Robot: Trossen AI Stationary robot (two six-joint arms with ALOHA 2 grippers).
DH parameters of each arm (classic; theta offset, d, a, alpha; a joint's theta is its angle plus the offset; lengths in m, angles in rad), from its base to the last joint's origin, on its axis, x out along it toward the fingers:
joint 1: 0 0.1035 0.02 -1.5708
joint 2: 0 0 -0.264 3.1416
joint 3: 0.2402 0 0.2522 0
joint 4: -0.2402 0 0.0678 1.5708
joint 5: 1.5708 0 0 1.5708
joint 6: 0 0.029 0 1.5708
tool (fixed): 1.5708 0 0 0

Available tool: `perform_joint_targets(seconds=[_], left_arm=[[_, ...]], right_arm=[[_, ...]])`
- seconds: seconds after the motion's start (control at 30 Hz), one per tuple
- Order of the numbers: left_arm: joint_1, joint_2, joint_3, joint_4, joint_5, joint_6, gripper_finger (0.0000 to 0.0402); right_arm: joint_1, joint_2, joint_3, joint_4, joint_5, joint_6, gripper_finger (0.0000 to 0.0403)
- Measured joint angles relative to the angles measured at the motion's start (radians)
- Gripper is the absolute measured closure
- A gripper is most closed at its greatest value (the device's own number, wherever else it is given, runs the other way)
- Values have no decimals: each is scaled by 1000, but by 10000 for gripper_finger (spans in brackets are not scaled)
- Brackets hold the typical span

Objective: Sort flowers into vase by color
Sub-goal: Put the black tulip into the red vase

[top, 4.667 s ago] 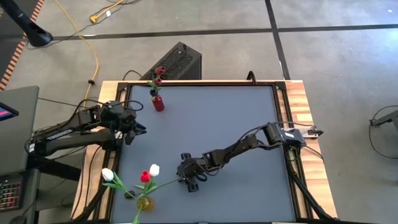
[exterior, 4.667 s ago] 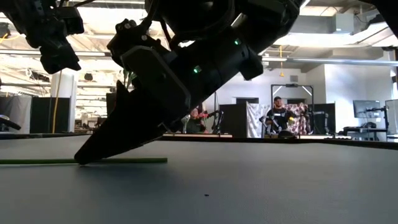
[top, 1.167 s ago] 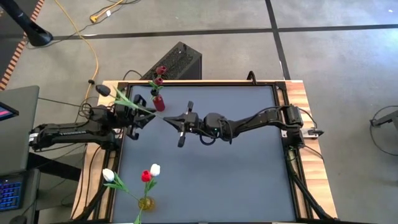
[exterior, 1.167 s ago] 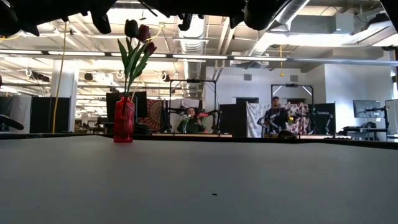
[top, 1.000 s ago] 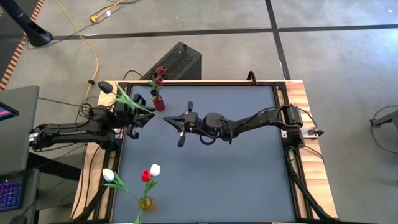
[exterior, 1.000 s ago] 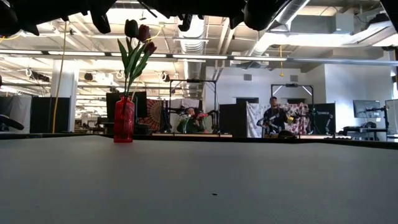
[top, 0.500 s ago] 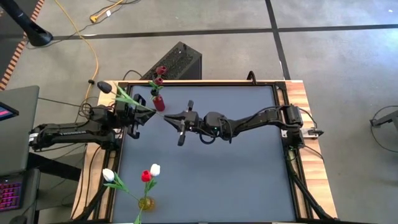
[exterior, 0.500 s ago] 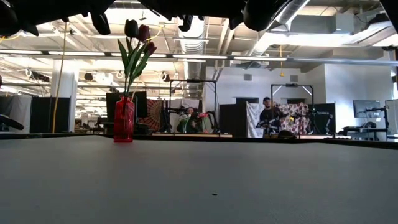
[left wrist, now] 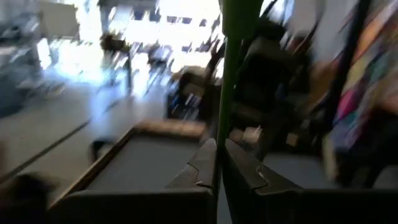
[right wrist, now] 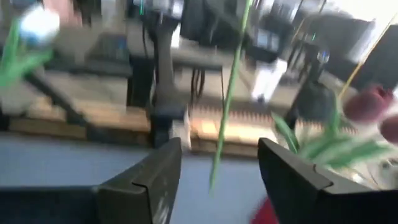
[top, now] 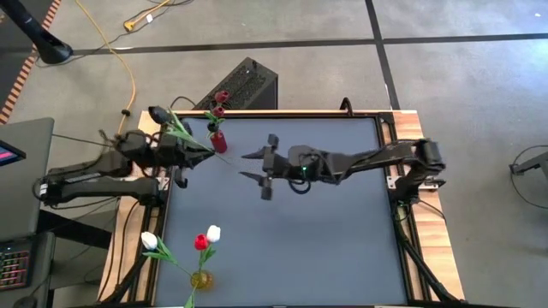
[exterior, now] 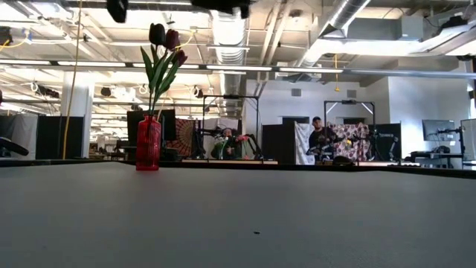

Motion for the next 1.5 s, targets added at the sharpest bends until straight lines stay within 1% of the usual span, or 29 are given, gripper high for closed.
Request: perform_joint_targets(seconds=[0.07, 0.13, 0.23, 0.33, 0.43, 0.57, 0.67, 0.77, 0.93, 1.13, 1.33, 1.5], left_arm=[[0, 0, 104, -197, -64, 46, 401], [0, 0, 193, -338, -146, 78, 401], [0, -2, 289, -486, -288, 116, 401], [1, -2, 332, -557, -420, 121, 401], [9, 2, 322, -573, -464, 139, 401], [75, 38, 313, -594, -511, 145, 401], [153, 59, 313, -593, -486, 154, 401], [251, 81, 313, -594, -464, 155, 401], [419, 133, 313, -579, -280, 148, 401], [576, 197, 312, -530, -106, 143, 401], [673, 241, 312, -516, 2, 139, 401], [694, 269, 312, -517, 59, 137, 401]], right_arm=[[-6, -51, -5, -126, 3, -15, 159], [-21, -91, -19, -218, 3, -20, 158], [-59, -154, -87, -248, 4, -20, 163], [-106, -217, -189, -200, 7, -5, 169], [-149, -265, -310, -79, 7, 40, 173], [-182, -305, -450, 93, -19, 89, 175], [-181, -314, -513, 172, -20, 97, 175], [-176, -314, -535, 189, -21, 96, 175], [-162, -312, -535, 188, -24, 80, 175], [-150, -312, -535, 166, -23, 58, 175], [-161, -312, -534, 120, -23, 56, 175], [-159, -312, -534, 120, -23, 39, 175]])
